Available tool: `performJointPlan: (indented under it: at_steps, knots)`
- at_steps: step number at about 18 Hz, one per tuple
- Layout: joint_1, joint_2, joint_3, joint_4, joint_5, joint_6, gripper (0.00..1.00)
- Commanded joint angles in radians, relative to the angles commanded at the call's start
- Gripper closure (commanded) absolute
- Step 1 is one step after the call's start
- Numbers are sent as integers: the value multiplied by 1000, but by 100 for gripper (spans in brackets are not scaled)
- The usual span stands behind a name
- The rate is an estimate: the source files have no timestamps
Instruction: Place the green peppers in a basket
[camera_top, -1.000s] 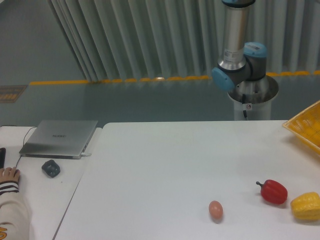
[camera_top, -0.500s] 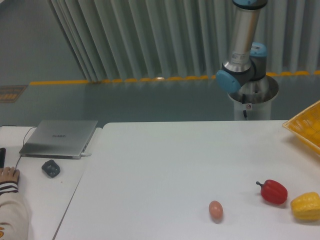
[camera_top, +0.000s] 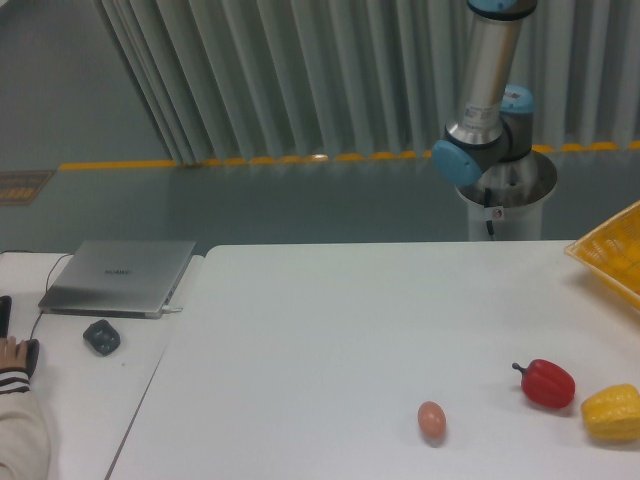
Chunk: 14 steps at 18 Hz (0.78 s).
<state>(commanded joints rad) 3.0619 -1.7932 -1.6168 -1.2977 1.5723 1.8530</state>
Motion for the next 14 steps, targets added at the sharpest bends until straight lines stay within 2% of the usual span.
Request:
performJointPlan:
  at_steps: [5, 10, 14]
  knots:
    - [-54, 5, 17, 0, 3, 6, 0]
    - [-126, 26, 21, -2, -23, 106, 0]
    - [-196, 44, 28, -3, -35, 120, 0]
